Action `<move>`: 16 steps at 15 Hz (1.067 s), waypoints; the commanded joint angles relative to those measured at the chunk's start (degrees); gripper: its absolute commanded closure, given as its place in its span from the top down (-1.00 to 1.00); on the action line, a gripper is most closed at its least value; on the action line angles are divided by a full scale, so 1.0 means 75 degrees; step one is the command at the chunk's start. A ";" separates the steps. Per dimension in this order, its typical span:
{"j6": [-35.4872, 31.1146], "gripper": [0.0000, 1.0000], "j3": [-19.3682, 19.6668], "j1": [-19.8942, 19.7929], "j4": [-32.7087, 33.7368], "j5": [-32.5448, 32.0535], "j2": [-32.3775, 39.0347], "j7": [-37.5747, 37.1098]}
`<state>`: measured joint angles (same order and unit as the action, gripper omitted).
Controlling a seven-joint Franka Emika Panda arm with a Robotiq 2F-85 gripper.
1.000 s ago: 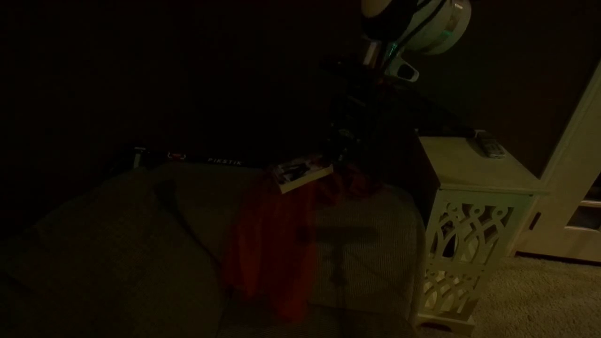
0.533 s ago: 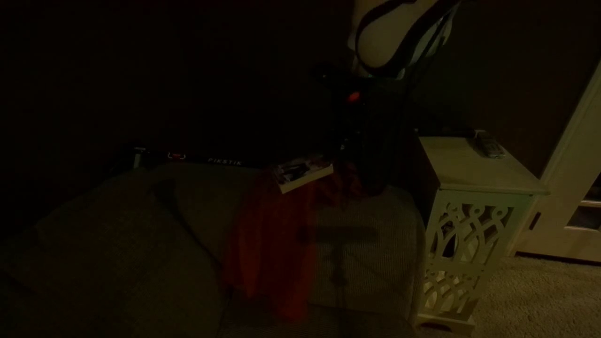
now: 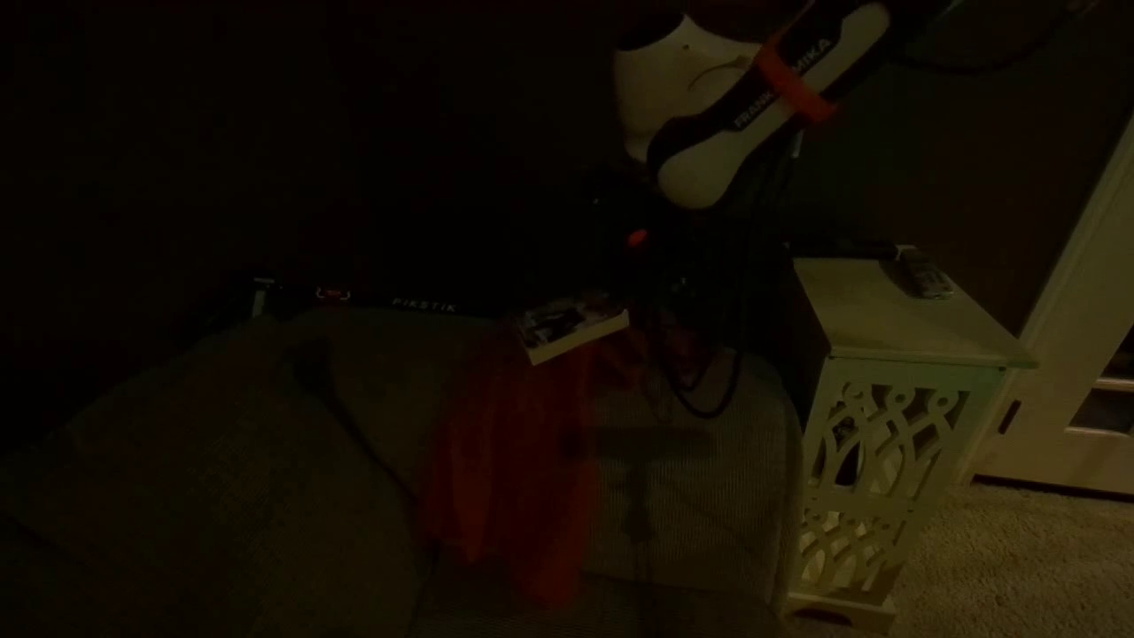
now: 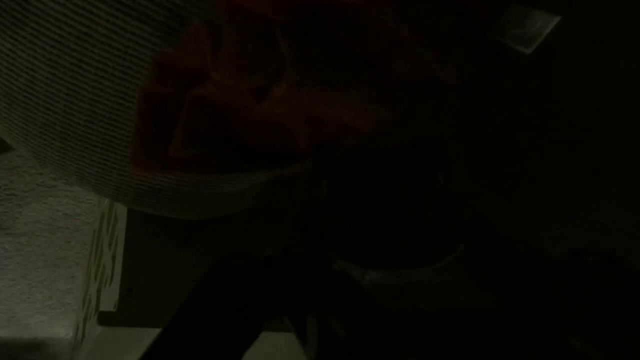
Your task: Put the toy car on the armrest of the chair
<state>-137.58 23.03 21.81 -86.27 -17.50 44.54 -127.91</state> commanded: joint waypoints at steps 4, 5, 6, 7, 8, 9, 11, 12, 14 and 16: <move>0.1994 -0.16 -0.0244 -0.0023 0.1725 -0.0844 0.1197 -0.1203; 0.2155 -0.16 -0.0324 -0.0046 0.1862 -0.0884 0.1294 -0.1227; 0.2277 -0.16 -0.0381 -0.0050 0.1982 -0.0932 0.1399 -0.1280; 0.2368 -0.16 -0.0456 -0.0069 0.2104 -0.0930 0.1498 -0.1323; 0.2433 -0.16 -0.0541 -0.0094 0.2213 -0.0897 0.1578 -0.1343; 0.2340 -0.16 -0.0646 -0.0132 0.2311 -0.0825 0.1665 -0.1389; 0.2130 -0.16 -0.0775 -0.0161 0.2545 -0.0766 0.1847 -0.1596; 0.2156 -0.16 -0.0836 -0.0178 0.2684 -0.0741 0.1926 -0.1623; 0.2108 -0.16 -0.0953 -0.0218 0.2875 -0.0674 0.2017 -0.1698; 0.1854 -0.16 -0.1076 -0.0285 0.3007 -0.0577 0.2028 -0.1845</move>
<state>-121.87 16.78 21.25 -67.70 -22.31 58.07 -139.64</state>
